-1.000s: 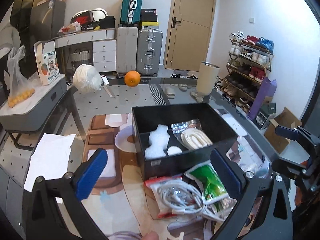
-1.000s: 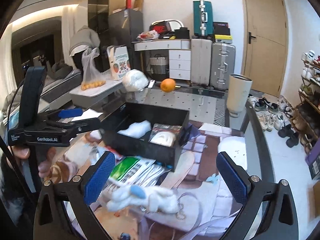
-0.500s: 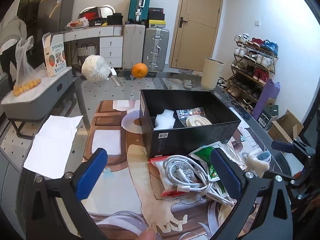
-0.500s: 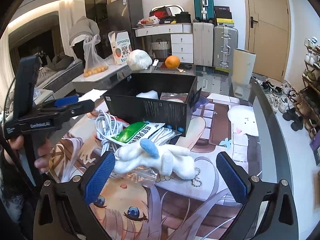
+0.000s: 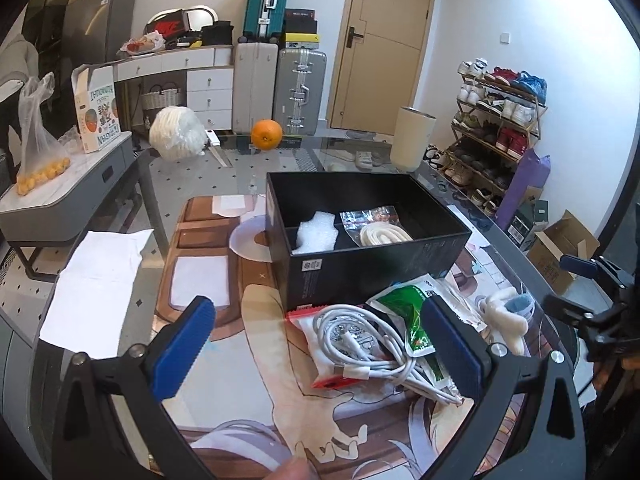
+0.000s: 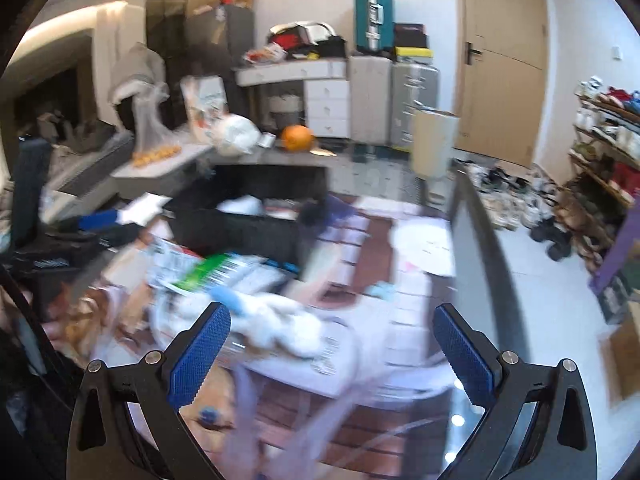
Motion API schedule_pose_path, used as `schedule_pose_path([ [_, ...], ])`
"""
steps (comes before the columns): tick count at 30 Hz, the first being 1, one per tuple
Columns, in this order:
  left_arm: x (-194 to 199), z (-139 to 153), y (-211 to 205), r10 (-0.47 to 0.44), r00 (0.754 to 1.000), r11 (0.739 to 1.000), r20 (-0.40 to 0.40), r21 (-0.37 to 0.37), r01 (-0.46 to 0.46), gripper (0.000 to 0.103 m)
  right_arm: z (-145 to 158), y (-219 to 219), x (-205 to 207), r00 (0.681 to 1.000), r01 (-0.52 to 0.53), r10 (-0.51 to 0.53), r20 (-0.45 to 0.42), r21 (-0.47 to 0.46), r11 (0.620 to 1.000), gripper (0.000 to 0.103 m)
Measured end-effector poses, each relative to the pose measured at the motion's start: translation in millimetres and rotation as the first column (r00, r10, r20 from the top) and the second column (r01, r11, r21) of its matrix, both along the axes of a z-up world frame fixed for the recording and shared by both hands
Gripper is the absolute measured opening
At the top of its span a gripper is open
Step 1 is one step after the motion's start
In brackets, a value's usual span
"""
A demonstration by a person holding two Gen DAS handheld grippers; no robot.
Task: Organize soft objects
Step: 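Grasp the white plush bunny with the right gripper and lift it, then grasp the white cable bundle with the left gripper while right gripper holds the bunny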
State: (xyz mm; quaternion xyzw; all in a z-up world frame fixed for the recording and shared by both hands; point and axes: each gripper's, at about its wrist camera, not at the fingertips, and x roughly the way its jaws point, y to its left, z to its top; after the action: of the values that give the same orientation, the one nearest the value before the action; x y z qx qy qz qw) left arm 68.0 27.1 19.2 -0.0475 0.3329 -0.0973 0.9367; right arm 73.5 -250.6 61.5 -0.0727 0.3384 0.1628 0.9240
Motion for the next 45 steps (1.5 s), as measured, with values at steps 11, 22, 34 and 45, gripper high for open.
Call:
schedule_pose_path([
  [11, 1.9, -7.0, -12.7, -0.065, 0.997, 0.996, -0.044, 0.056, 0.067, 0.103, -33.9, 25.0, 13.1, 0.994, -0.089, 0.076, -0.082, -0.166, 0.982, 0.103],
  [22, 6.1, -11.6, -7.0, -0.055, 0.996, 0.997, -0.065, 0.043, 0.058, 0.103, -45.2, 33.4, 49.1, 0.981, -0.120, 0.105, -0.163, -0.081, 0.990, 0.102],
  [34, 6.7, -12.4, 1.0, -0.049, 0.996, 0.998, -0.076, 0.022, 0.050, 0.103, -51.7, 48.2, 63.1, 0.957, -0.176, 0.175, -0.230, 0.013, 0.984, 0.050],
  [45, 4.5, -16.3, -3.9, -0.056, 0.993, 0.997, -0.101, 0.037, 0.060, 0.103, -29.9, 45.4, 35.2, 0.983, -0.157, 0.156, -0.102, -0.007, 0.988, 0.030],
])
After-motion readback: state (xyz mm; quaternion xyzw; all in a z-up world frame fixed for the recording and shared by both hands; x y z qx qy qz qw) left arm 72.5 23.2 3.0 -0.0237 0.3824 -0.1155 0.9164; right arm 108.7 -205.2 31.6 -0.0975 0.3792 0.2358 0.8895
